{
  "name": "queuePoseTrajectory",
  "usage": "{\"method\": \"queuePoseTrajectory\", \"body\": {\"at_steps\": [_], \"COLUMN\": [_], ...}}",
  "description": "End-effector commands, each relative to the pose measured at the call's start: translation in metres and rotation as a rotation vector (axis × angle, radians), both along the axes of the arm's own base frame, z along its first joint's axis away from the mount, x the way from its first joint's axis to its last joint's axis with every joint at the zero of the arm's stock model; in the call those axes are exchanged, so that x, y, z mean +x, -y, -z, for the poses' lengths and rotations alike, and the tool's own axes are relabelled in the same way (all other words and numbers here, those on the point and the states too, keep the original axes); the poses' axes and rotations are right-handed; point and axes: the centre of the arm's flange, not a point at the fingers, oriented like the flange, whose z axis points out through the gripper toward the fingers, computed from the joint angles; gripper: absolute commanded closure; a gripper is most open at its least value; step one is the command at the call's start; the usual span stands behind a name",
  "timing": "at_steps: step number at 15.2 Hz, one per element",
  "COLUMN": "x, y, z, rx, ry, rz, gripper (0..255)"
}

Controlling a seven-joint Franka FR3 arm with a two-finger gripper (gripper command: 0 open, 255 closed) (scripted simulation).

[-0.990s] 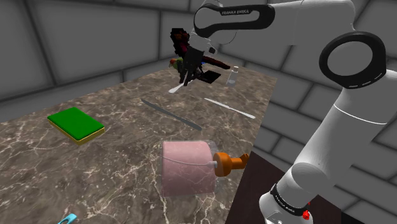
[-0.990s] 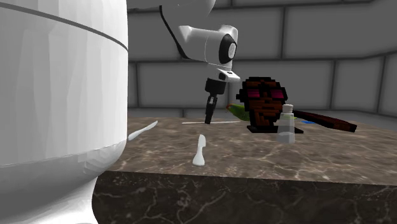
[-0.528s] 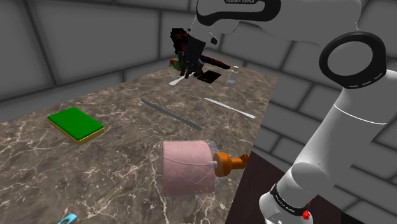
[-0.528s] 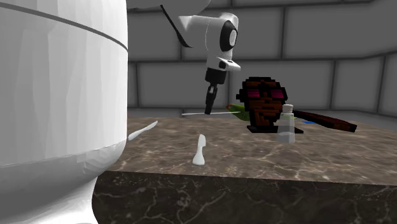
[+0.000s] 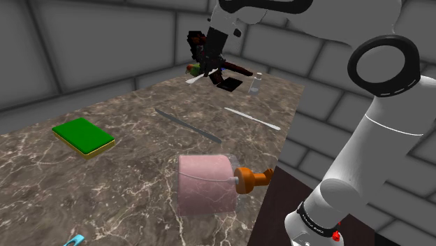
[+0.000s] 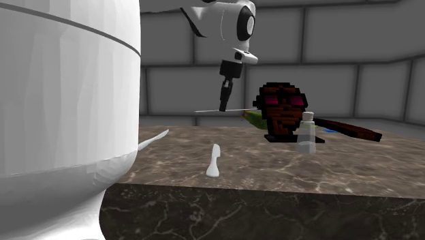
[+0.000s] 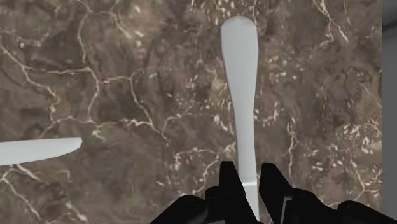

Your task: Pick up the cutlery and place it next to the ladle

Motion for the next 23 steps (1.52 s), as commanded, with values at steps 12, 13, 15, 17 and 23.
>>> {"method": "queuePoseTrajectory", "body": {"at_steps": [12, 13, 15, 17, 23], "x": [-0.067, -0.075, -0.092, -0.108, -0.158], "y": [-0.082, -0.092, -0.113, -0.134, -0.196], "z": [-0.023, -0.023, -0.023, -0.023, -0.023], "rx": [0.000, 0.000, 0.000, 0.000, 0.000], "ry": [0.000, 0.000, 0.000, 0.000, 0.000], "rz": [0.000, 0.000, 0.000, 0.000, 0.000], "gripper": [255, 255, 255, 255, 255]}}
